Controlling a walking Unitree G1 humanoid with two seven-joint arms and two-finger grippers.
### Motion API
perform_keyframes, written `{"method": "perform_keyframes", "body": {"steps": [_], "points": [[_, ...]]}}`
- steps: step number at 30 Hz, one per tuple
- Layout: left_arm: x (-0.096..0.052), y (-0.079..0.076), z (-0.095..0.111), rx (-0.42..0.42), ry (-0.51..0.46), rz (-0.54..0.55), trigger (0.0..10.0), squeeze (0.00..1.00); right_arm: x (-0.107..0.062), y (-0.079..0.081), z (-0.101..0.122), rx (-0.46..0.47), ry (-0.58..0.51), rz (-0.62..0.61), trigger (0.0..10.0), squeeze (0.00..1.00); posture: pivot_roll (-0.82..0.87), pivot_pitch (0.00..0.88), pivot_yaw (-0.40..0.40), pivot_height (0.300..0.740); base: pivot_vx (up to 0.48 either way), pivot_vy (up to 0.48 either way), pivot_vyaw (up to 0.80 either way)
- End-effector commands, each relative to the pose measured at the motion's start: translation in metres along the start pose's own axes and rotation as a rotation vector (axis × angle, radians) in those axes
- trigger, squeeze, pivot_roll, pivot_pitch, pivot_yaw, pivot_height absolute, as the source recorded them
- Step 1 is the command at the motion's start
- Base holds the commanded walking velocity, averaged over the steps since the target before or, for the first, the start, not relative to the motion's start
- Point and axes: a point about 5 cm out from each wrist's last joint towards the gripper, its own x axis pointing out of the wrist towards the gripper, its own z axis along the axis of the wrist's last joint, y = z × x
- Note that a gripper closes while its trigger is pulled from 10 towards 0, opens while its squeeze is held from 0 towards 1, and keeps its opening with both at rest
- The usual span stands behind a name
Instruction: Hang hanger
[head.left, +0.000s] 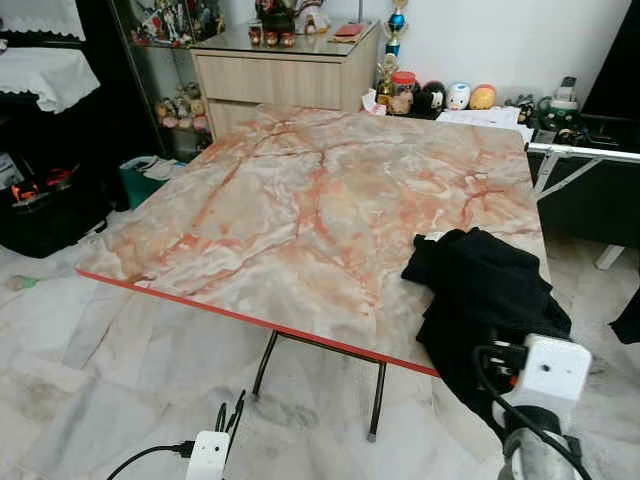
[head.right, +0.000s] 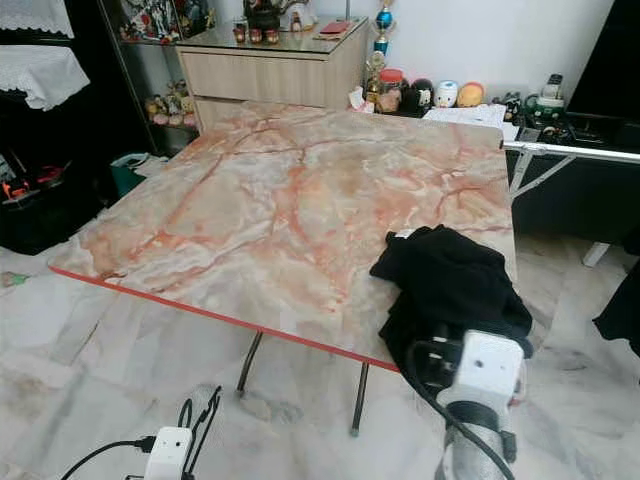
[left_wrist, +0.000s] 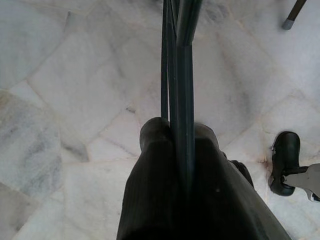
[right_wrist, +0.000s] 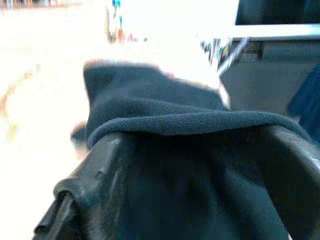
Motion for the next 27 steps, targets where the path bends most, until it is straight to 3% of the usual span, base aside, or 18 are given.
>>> {"method": "perform_keyframes", "body": {"steps": [1,6,7,8,10,13,15,17,18,21,27], "points": [[0.0,0.002,-0.005,0.025,0.026,0.004,10.0,0.0,0.006,-0.003,0.012,0.017,-0.065,-0.02,10.0,1.0,0.02,0.058,0.043,0.74,0.0,0.0,0.0],[0.0,0.002,-0.005,0.024,0.025,0.005,10.0,0.0,0.012,0.001,0.015,0.004,-0.086,-0.007,10.0,0.99,0.02,0.063,0.039,0.74,0.0,0.0,0.0],[0.0,0.002,-0.005,0.025,0.025,0.004,10.0,0.0,0.012,0.002,0.008,-0.007,-0.041,-0.017,10.0,0.02,0.02,0.064,0.04,0.74,0.0,0.0,0.0],[0.0,0.002,-0.005,0.025,0.025,0.004,10.0,0.0,0.011,0.002,0.003,-0.014,-0.007,-0.024,10.0,0.0,0.02,0.064,0.04,0.74,0.0,0.0,0.0],[0.0,0.002,-0.005,0.024,0.026,0.002,10.0,0.0,0.008,0.003,-0.023,-0.037,0.173,-0.046,10.0,0.0,0.02,0.067,0.042,0.74,0.0,0.0,0.0],[0.0,0.001,-0.005,0.024,0.027,0.0,10.0,0.0,0.004,0.004,-0.041,-0.017,0.3,-0.055,10.0,0.0,0.03,0.072,0.043,0.74,0.0,0.0,0.0],[0.0,0.001,-0.005,0.024,0.029,-0.002,10.0,0.0,-0.002,0.007,-0.055,-0.078,0.395,-0.013,10.0,0.0,0.03,0.073,0.042,0.74,0.0,0.0,0.0],[0.0,0.001,-0.005,0.024,0.03,-0.003,10.0,0.0,-0.002,0.006,-0.054,-0.073,0.384,-0.021,10.0,0.0,0.03,0.073,0.042,0.74,0.0,0.0,0.0],[0.0,0.001,-0.005,0.023,0.03,-0.002,10.0,0.0,0.002,0.007,-0.04,-0.003,0.283,-0.047,10.0,0.0,0.03,0.075,0.041,0.74,0.0,0.0,0.0],[0.0,0.002,-0.005,0.023,0.029,-0.001,10.0,0.0,0.008,0.008,-0.013,0.061,0.11,-0.062,10.0,0.0,0.03,0.076,0.041,0.74,0.0,0.0,0.0],[0.0,0.001,-0.004,0.028,0.028,-0.003,10.0,0.0,0.002,0.007,-0.002,0.085,0.025,-0.069,10.0,0.0,0.03,0.076,0.042,0.74,0.0,0.0,0.0]]}}
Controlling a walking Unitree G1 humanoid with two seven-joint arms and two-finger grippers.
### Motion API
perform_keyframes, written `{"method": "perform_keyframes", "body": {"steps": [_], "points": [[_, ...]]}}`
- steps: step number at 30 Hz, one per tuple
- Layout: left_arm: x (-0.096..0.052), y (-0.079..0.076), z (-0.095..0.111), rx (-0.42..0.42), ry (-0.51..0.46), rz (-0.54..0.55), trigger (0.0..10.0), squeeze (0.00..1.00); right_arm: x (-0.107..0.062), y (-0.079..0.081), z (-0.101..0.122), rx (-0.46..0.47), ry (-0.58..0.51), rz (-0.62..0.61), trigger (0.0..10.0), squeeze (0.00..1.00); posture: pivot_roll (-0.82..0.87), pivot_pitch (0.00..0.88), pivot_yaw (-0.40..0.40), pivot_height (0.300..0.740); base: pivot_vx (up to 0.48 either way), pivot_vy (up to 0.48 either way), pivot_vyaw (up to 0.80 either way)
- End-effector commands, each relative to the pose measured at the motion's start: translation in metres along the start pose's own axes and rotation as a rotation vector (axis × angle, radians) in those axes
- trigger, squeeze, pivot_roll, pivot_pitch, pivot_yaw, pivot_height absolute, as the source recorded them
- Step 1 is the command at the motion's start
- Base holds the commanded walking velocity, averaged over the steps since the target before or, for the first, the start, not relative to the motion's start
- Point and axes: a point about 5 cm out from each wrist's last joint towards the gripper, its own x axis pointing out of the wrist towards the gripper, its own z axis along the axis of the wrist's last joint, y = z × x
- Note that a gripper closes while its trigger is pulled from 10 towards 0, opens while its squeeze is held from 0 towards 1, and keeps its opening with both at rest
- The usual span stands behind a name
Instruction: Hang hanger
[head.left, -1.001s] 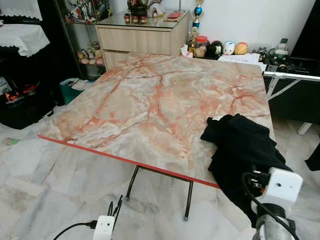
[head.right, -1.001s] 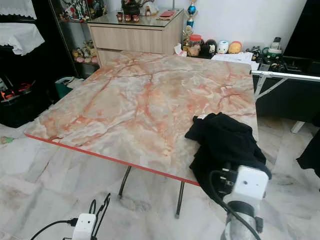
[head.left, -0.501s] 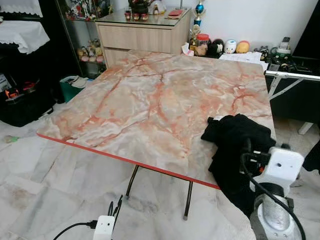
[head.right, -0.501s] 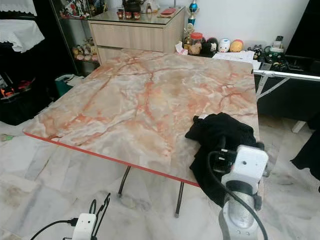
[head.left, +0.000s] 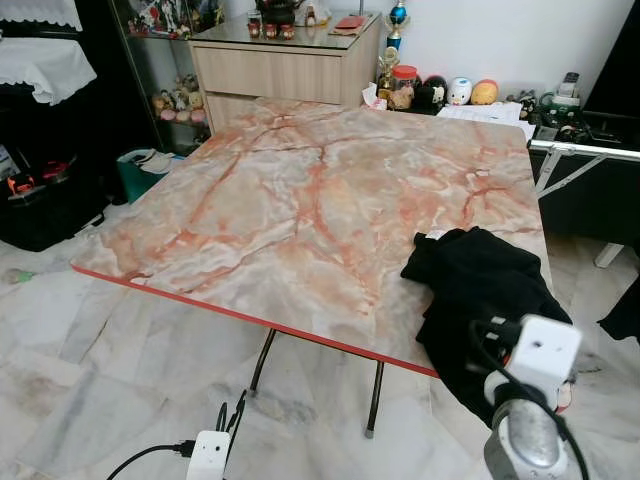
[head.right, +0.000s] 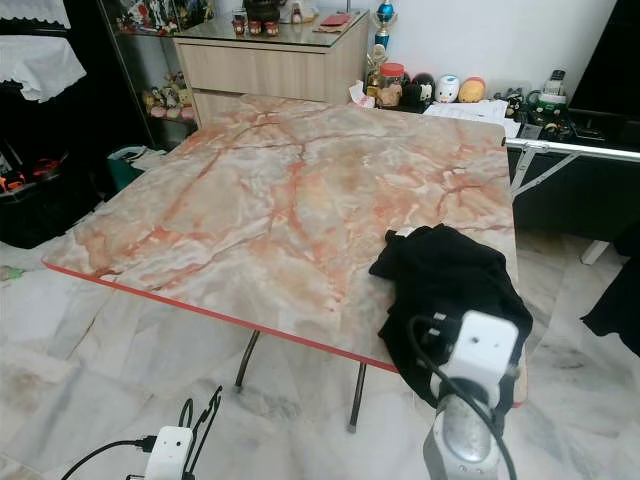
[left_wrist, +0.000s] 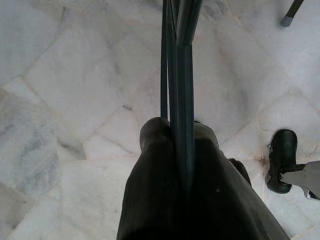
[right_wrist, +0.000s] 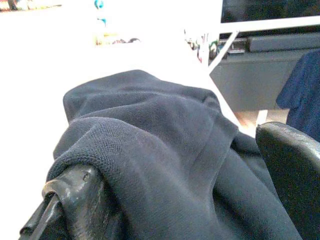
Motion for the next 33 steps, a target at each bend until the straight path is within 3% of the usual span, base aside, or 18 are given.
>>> {"method": "perform_keyframes", "body": {"steps": [1,8,11,14,15,16,18,20,25,27,32,33], "points": [[0.0,0.002,-0.005,0.026,0.027,0.001,10.0,0.0,-0.004,-0.001,0.004,0.025,-0.028,-0.005,10.0,0.0,0.03,0.076,0.042,0.74,0.0,0.0,0.0],[0.0,0.002,-0.005,0.027,0.025,0.006,10.0,0.0,-0.004,-0.001,0.01,0.023,-0.096,0.003,10.0,0.0,0.03,0.073,0.042,0.74,0.0,0.0,0.0],[0.0,0.001,-0.005,0.026,0.026,0.005,10.0,0.0,-0.005,0.0,0.0,0.005,-0.039,0.002,10.0,0.0,0.03,0.072,0.04,0.74,0.0,0.0,0.0],[0.0,0.001,-0.005,0.025,0.027,0.004,10.0,0.0,-0.004,-0.008,-0.007,0.045,0.016,-0.067,10.0,0.0,0.03,0.072,0.04,0.74,0.0,0.0,0.0],[0.0,0.001,-0.005,0.025,0.027,0.004,10.0,0.0,-0.002,-0.014,-0.01,0.109,0.046,-0.121,10.0,0.0,0.03,0.072,0.04,0.74,0.0,0.0,0.0],[0.0,0.001,-0.005,0.026,0.027,0.005,10.0,0.0,0.0,-0.027,-0.019,0.318,0.135,-0.261,10.0,0.0,0.03,0.075,0.041,0.74,0.0,0.0,0.0],[0.0,0.001,-0.005,0.025,0.027,0.005,10.0,0.0,0.0,-0.037,-0.027,0.411,0.188,-0.347,10.0,0.0,0.03,0.075,0.04,0.74,0.0,0.0,0.0],[0.0,0.001,-0.005,0.025,0.028,0.005,10.0,0.0,0.0,-0.039,-0.028,0.399,0.188,-0.353,10.0,0.0,0.03,0.075,0.04,0.74,0.0,0.0,0.0],[0.0,0.001,-0.005,0.024,0.027,0.004,10.0,0.0,-0.005,-0.03,-0.03,0.174,0.195,-0.223,10.0,0.0,0.03,0.078,0.041,0.74,0.0,0.0,0.0],[0.0,0.001,-0.005,0.025,0.028,0.004,10.0,0.0,-0.006,-0.029,-0.03,0.162,0.197,-0.211,10.0,0.0,0.03,0.079,0.042,0.74,0.0,0.0,0.0],[0.0,0.002,-0.005,0.027,0.029,0.005,10.0,0.0,-0.009,-0.015,-0.025,-0.091,0.126,0.031,10.0,0.0,0.03,0.077,0.042,0.74,0.0,0.0,0.0],[0.0,0.002,-0.005,0.027,0.029,0.005,10.0,0.0,-0.009,-0.015,-0.025,-0.091,0.126,0.031,10.0,0.0,0.03,0.077,0.042,0.74,0.0,0.0,0.0]]}}
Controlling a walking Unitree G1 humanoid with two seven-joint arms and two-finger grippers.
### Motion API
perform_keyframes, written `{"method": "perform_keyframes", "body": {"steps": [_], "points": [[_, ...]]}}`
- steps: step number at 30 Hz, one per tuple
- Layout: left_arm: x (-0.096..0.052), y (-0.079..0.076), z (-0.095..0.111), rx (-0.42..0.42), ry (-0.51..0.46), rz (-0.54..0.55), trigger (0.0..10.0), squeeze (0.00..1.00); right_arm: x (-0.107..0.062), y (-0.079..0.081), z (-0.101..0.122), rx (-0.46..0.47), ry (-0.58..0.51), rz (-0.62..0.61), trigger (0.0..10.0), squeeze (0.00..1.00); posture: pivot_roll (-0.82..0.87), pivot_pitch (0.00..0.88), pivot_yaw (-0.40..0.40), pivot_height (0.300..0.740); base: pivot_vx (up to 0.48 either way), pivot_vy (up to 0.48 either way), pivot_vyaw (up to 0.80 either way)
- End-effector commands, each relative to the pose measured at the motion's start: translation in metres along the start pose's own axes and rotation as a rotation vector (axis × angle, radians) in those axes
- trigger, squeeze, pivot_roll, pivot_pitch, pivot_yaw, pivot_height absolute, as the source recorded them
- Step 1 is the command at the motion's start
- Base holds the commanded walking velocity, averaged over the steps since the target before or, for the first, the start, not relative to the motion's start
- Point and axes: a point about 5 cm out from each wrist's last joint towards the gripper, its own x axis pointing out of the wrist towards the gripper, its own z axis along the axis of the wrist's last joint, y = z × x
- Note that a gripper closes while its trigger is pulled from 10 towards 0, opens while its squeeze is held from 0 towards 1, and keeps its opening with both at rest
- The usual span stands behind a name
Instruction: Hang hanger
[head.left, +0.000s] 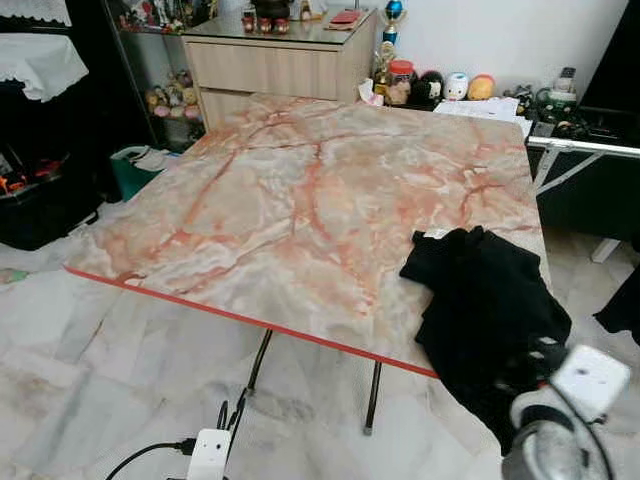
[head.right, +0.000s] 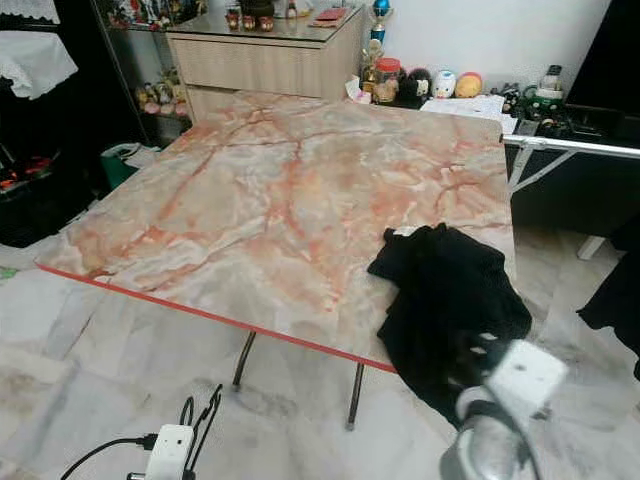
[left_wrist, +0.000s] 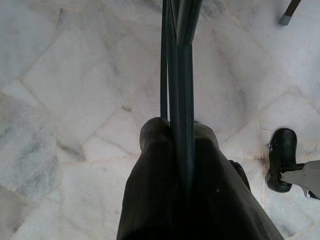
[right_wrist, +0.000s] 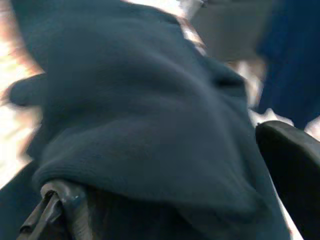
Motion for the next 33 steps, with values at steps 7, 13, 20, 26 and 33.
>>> {"method": "perform_keyframes", "body": {"steps": [7,13,20,26,33], "points": [[-0.001,0.002,-0.007,0.026,0.032,0.007,10.0,0.0,-0.01,0.006,0.019,-0.144,-0.157,0.101,10.0,0.0,0.03,0.077,0.037,0.74,0.0,0.0,0.0],[-0.001,0.002,-0.007,0.028,0.033,0.006,10.0,0.0,-0.027,-0.006,0.016,-0.126,-0.175,0.052,10.0,0.0,0.02,0.077,0.038,0.74,0.0,0.0,0.0],[-0.001,0.003,-0.007,0.028,0.032,0.007,10.0,0.0,-0.046,-0.015,0.007,-0.159,-0.154,0.116,10.0,0.0,0.01,0.07,0.042,0.74,0.0,0.0,0.0],[-0.001,0.003,-0.007,0.031,0.032,0.005,10.0,0.0,-0.057,-0.023,-0.002,-0.153,-0.125,0.128,10.0,0.0,0.01,0.062,0.042,0.74,0.0,0.0,0.0],[-0.001,0.004,-0.007,0.033,0.03,0.01,10.0,0.0,-0.067,-0.001,0.017,-0.108,-0.243,0.295,10.0,0.0,0.01,0.065,0.045,0.74,0.0,0.0,0.0]]}}
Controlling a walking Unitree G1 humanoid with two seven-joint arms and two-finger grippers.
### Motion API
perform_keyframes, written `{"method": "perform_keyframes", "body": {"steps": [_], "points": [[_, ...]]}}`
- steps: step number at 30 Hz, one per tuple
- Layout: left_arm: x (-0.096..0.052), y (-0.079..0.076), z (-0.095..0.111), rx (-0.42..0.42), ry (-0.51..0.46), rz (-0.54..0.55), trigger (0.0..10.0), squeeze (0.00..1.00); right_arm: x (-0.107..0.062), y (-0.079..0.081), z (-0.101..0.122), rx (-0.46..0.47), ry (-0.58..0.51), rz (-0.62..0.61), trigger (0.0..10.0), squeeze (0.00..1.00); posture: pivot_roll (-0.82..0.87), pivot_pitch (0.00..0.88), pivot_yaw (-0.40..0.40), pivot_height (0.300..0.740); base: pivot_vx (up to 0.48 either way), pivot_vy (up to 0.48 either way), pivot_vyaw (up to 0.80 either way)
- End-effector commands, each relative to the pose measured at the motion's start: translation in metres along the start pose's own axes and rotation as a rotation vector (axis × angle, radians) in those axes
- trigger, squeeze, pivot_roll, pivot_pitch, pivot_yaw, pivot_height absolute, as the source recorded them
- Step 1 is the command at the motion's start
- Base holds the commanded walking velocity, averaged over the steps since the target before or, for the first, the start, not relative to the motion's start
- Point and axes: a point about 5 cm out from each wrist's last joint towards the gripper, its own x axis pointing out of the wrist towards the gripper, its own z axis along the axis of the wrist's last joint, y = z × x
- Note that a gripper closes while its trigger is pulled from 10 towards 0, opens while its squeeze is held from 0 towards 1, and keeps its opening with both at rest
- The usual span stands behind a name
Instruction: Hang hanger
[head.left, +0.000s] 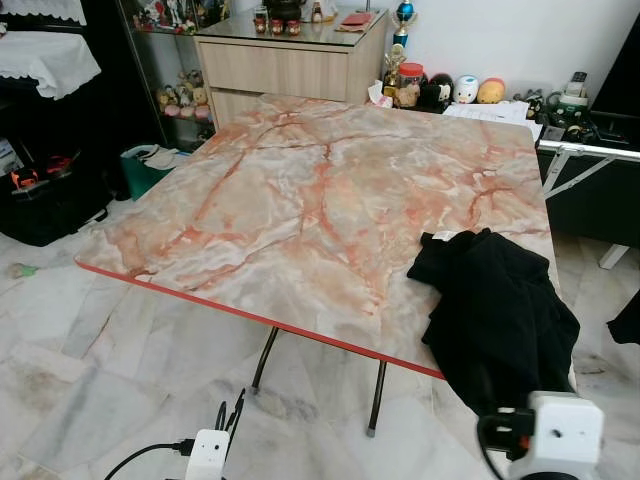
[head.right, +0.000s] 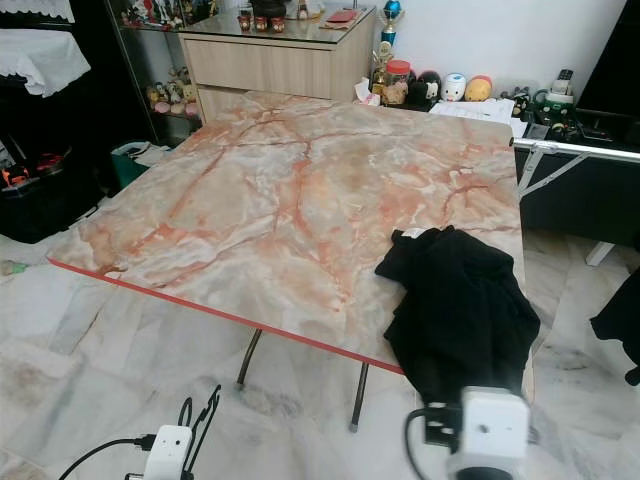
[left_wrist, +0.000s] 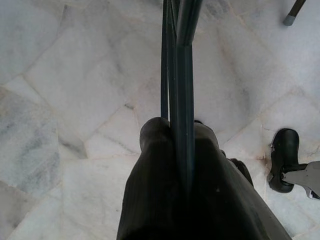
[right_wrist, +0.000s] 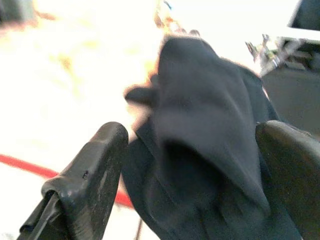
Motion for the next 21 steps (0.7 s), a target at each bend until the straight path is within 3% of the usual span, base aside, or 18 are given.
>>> {"method": "perform_keyframes", "body": {"steps": [1,3,8,11,13,21], "points": [[-0.001,0.003,-0.006,0.029,0.027,0.008,10.0,0.0,0.006,-0.001,0.022,0.031,-0.112,-0.014,10.0,0.0,0.01,0.068,0.045,0.74,0.0,0.0,0.0],[-0.001,0.003,-0.006,0.03,0.027,0.008,10.0,0.0,0.011,-0.002,0.03,0.068,-0.145,-0.039,10.0,0.0,0.01,0.068,0.045,0.74,0.0,0.0,0.0],[0.0,0.003,-0.005,0.032,0.026,0.005,10.0,0.0,0.028,-0.005,0.032,0.064,-0.147,-0.105,10.0,0.0,0.01,0.072,0.049,0.74,0.0,0.0,0.0],[0.0,0.002,-0.005,0.032,0.025,0.005,10.0,0.0,0.041,-0.011,0.011,0.141,-0.049,-0.201,10.0,0.0,0.02,0.075,0.052,0.74,0.0,0.0,0.0],[0.0,0.002,-0.005,0.032,0.025,0.005,10.0,0.0,0.045,-0.009,0.005,0.19,-0.02,-0.216,10.0,0.0,0.03,0.075,0.05,0.74,0.0,0.0,0.0],[0.0,0.001,-0.004,0.034,0.016,0.009,10.0,0.0,0.052,-0.006,0.002,0.217,-0.001,-0.218,10.0,0.0,0.03,0.08,0.048,0.74,0.0,0.0,0.0]]}}
